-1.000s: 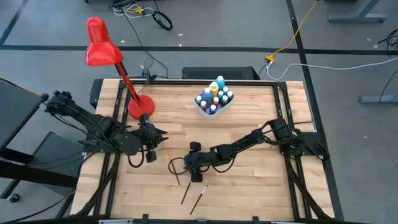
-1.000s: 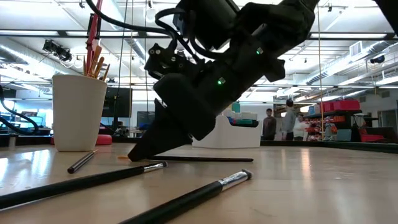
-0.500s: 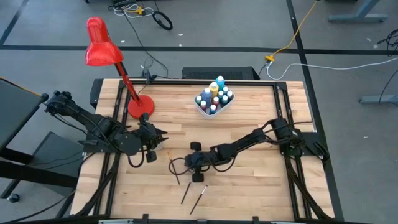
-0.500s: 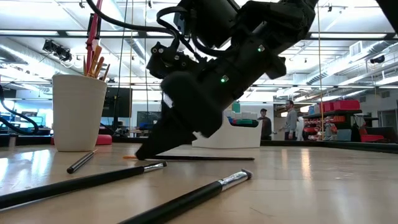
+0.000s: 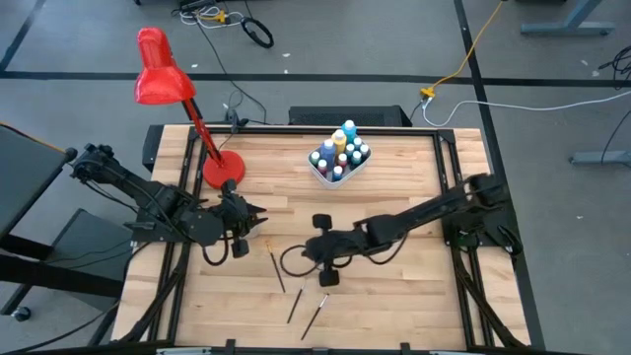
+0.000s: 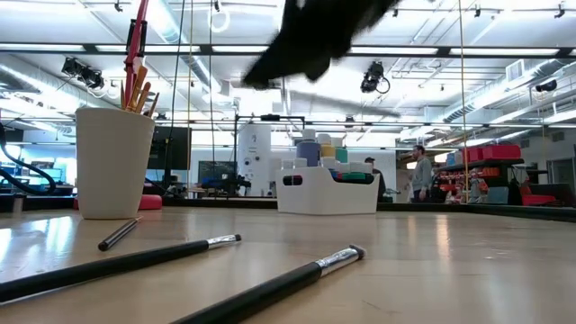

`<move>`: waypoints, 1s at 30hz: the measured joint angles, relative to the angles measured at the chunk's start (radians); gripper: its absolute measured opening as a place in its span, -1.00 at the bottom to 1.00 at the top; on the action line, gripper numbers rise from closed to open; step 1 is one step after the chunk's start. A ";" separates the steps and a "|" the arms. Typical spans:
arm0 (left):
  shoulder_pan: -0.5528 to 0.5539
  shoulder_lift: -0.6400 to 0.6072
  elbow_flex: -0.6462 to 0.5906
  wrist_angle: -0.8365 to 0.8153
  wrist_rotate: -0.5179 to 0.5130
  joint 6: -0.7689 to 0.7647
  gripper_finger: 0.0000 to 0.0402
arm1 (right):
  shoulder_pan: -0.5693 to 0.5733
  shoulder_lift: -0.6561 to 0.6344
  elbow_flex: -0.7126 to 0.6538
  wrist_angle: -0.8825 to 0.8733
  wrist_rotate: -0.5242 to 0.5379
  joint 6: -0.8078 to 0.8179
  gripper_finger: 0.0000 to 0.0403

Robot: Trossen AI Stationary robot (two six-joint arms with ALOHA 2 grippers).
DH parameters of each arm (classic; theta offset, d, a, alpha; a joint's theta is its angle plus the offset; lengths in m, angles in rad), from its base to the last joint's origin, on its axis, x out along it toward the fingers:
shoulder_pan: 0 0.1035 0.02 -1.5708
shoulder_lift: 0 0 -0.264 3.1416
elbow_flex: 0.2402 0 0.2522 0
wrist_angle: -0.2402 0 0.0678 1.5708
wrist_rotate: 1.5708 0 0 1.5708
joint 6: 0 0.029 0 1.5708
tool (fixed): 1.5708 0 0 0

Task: Pick & Place Paint Supplies
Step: Put the gold paint brush into the white cup

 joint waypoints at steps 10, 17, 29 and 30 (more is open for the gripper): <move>0.000 0.000 0.000 0.015 -0.018 0.003 -0.48 | 0.141 -0.277 0.000 -0.217 0.381 -0.074 -1.00; 0.000 0.071 0.002 0.090 -0.065 0.055 -0.48 | 0.203 -0.413 -0.165 0.004 0.416 -0.138 -1.00; 0.006 0.411 0.003 0.609 -0.004 0.338 -0.48 | 0.165 -0.474 -0.472 0.607 0.361 -0.226 -1.00; 0.012 0.431 0.003 0.625 0.003 0.349 -0.48 | 0.163 -0.474 -0.473 0.618 0.360 -0.231 -1.00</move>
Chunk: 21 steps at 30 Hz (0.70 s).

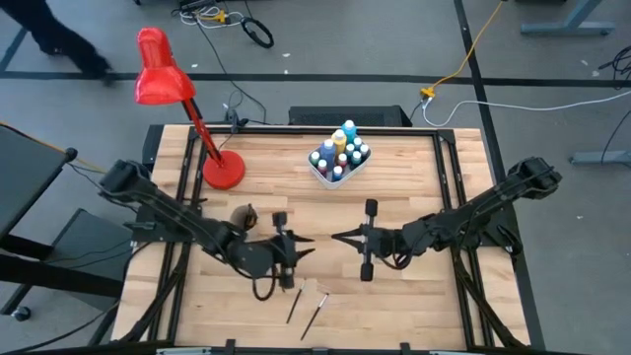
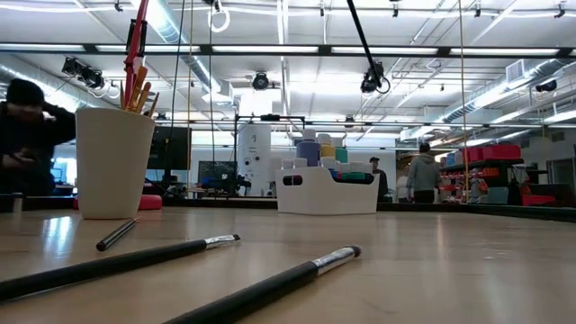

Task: Pick & Place Paint Supplies
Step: Put the gold paint brush into the white cup

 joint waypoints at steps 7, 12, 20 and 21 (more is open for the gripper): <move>0.071 0.098 0.000 0.222 0.042 0.096 -0.38 | -0.004 0.000 0.001 0.044 -0.061 0.001 -1.00; 0.122 0.097 -0.001 0.262 0.075 0.063 -0.23 | -0.005 0.000 0.001 0.034 -0.059 0.002 -1.00; 0.148 0.097 -0.001 0.316 0.313 0.107 -0.14 | -0.005 0.000 0.001 0.049 -0.051 -0.016 -1.00; 0.148 0.097 -0.001 0.327 0.310 0.098 -0.14 | -0.005 0.000 0.001 0.048 -0.051 -0.020 -1.00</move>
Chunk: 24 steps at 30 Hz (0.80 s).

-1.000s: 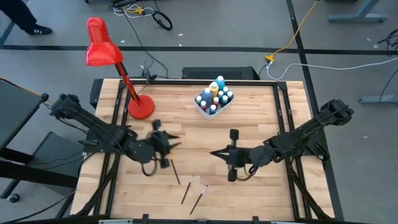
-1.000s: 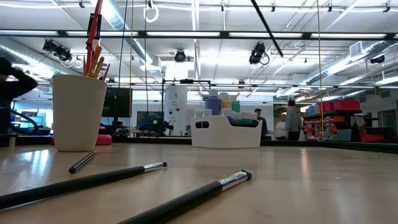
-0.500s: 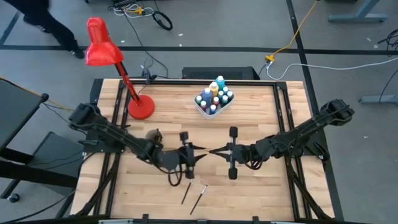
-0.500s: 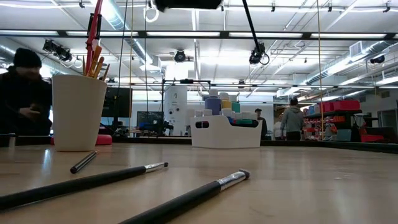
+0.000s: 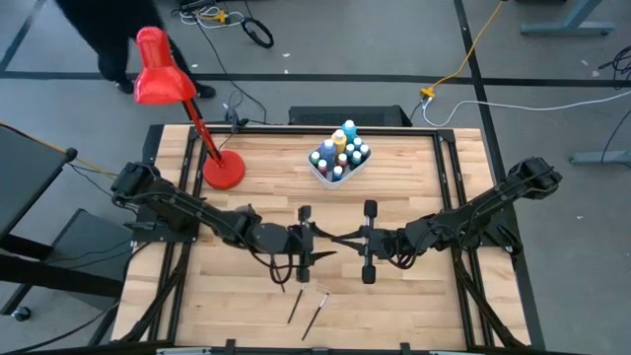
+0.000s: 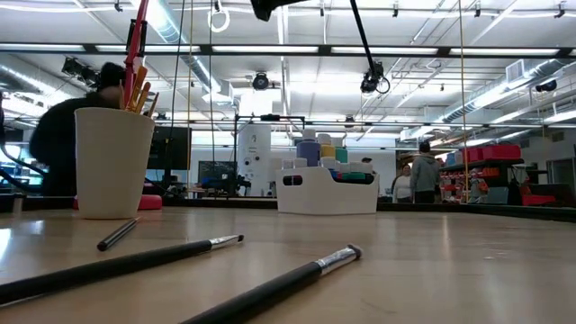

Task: Pick & Place Paint Supplies
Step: Put the gold paint brush into the white cup

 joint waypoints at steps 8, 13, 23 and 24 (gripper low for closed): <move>0.008 0.000 0.000 0.114 -0.028 0.083 -0.15 | 0.000 0.000 0.000 0.001 0.000 0.000 -1.00; 0.009 0.000 0.000 0.125 -0.028 0.092 -0.31 | 0.000 0.000 0.000 -0.004 0.000 0.000 -1.00; 0.009 0.000 0.000 0.114 -0.027 0.087 -0.92 | 0.000 0.000 0.000 -0.021 0.004 -0.001 -0.96; 0.009 0.000 0.000 0.111 -0.028 0.081 -0.91 | 0.000 0.000 0.000 -0.025 0.003 0.003 -0.94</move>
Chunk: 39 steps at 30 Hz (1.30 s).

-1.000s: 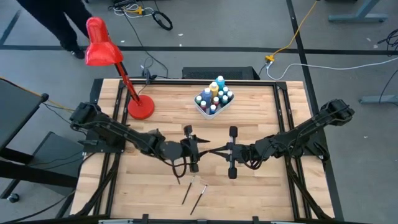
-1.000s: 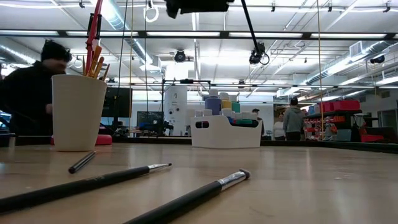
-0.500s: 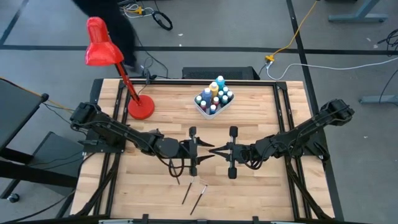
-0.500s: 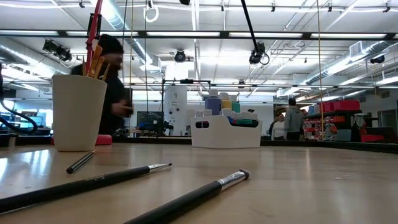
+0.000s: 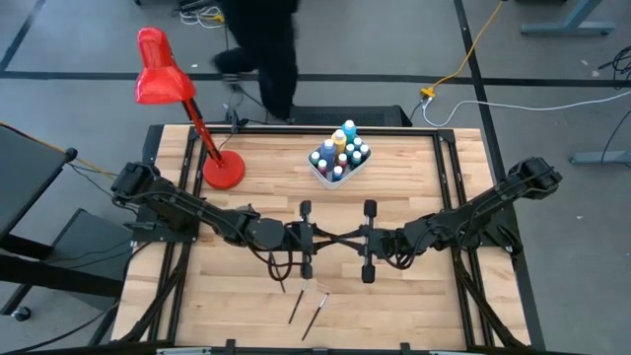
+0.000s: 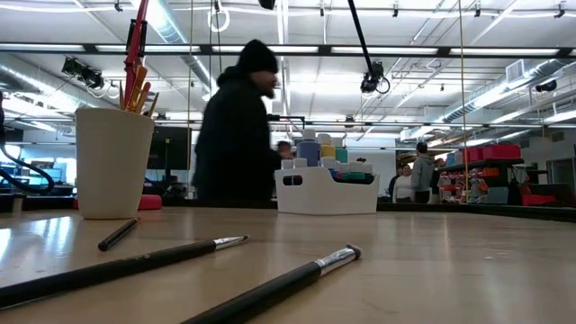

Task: Pick & Place Paint Supplies
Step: Put the gold paint brush into the white cup

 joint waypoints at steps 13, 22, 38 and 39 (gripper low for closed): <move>-0.044 -0.072 0.000 -0.207 -0.193 -0.039 -0.92 | 0.000 0.001 0.000 -0.175 -0.004 0.175 -0.60; -0.151 -0.321 0.000 -0.597 -0.407 -0.150 -0.91 | 0.000 0.001 0.000 -0.259 -0.004 0.286 -0.53; -0.277 -0.663 -0.001 -1.377 -0.341 -0.786 -0.90 | 0.000 0.001 0.000 -0.252 -0.004 0.286 -0.52; -0.280 -0.664 -0.012 -1.391 -0.349 -0.822 -0.89 | 0.000 0.001 0.000 -0.251 -0.004 0.286 -0.52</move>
